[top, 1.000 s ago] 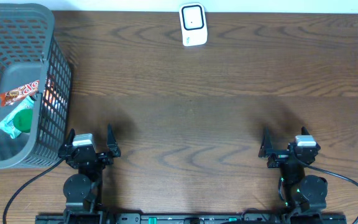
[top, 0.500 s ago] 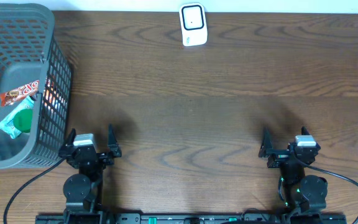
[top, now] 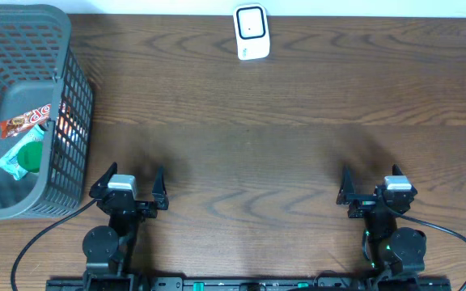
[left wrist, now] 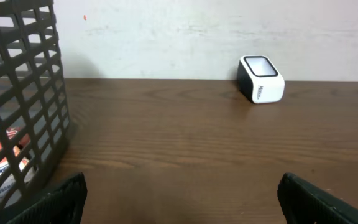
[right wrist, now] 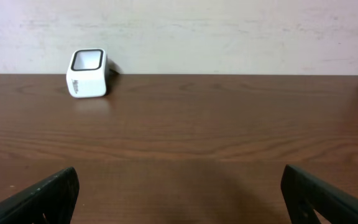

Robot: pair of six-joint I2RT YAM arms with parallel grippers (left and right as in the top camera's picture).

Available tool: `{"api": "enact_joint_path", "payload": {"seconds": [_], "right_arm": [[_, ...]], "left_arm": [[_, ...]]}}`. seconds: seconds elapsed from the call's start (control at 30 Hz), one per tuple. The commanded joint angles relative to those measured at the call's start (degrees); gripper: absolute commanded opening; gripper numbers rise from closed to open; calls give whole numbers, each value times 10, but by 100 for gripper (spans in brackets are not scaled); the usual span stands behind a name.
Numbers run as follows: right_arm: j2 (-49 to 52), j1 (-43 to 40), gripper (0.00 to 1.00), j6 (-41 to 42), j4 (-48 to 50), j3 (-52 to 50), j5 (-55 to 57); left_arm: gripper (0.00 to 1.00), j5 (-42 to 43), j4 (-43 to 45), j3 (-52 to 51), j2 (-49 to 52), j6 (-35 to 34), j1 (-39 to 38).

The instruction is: Scan the item barcode

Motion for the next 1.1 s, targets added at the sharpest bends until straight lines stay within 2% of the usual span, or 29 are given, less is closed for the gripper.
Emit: {"api": "enact_joint_path", "payload": {"seconds": [0.0, 0.13, 0.3, 0.43, 0.53, 0.6, 0.73, 0.83, 0.93, 1.07], "right_arm": [[-2, 4, 99, -9, 2, -4, -3], [-2, 4, 99, -9, 1, -4, -3], [-2, 4, 99, -9, 1, -4, -3], [-2, 4, 99, -9, 1, -4, -3], [-2, 4, 99, -9, 1, -4, -3], [-2, 4, 99, -9, 1, -4, -3], [-2, 4, 99, -9, 1, -4, -3], [-2, 4, 99, -9, 1, -4, -3], [-2, 4, 99, -9, 1, -4, -3], [-2, 4, 99, -9, 2, -4, -3]], "left_arm": [[98, 20, -33, 22, 13, -28, 0], [98, 67, -84, 87, 72, -28, 0], [98, 109, -124, 201, 201, -28, 0], [98, 115, -248, 339, 317, -28, 0], [98, 175, -339, 415, 385, -28, 0], [98, 184, -376, 431, 416, -28, 0], [98, 205, -384, 440, 449, -35, 0], [98, 185, -431, 493, 476, -48, 0], [98, 128, -501, 598, 523, -85, 0], [98, 28, -618, 794, 613, -115, 0]]}}
